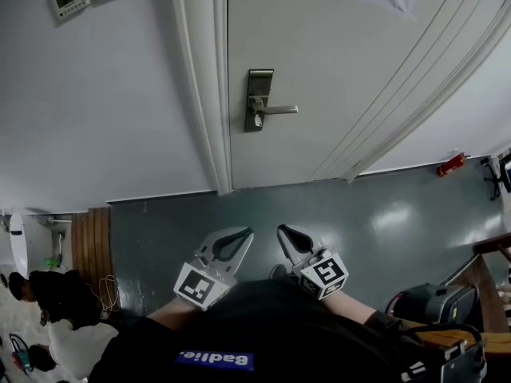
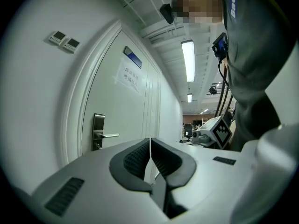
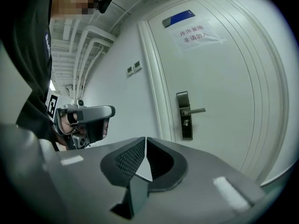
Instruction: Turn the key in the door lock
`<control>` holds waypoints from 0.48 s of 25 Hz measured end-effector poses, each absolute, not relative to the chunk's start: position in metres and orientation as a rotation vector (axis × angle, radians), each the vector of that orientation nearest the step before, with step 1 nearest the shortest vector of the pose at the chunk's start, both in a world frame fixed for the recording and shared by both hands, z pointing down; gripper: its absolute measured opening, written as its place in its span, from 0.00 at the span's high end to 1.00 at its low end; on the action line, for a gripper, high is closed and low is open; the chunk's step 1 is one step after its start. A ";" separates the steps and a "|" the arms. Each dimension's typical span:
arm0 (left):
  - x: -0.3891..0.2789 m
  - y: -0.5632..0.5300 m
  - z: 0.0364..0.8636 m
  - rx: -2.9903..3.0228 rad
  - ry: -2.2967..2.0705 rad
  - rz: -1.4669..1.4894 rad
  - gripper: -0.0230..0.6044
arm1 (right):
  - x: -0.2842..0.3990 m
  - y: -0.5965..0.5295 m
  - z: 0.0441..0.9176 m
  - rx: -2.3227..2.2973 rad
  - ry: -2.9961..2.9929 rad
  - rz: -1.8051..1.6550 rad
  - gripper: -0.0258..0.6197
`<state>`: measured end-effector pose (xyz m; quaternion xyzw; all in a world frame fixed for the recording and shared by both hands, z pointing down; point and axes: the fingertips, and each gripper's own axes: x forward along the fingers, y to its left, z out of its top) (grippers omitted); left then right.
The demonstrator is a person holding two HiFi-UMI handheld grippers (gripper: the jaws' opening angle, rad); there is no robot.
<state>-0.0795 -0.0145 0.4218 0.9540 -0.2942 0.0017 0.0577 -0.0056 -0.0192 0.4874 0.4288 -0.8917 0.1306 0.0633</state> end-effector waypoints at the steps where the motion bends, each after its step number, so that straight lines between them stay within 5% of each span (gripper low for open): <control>1: -0.080 -0.010 0.420 2.893 -0.891 0.006 0.95 | -0.007 -0.017 0.484 1.289 -2.704 0.374 0.94; 12: -0.044 0.012 0.411 2.912 -0.949 0.030 0.95 | 0.014 0.000 0.458 1.178 -2.816 0.280 0.96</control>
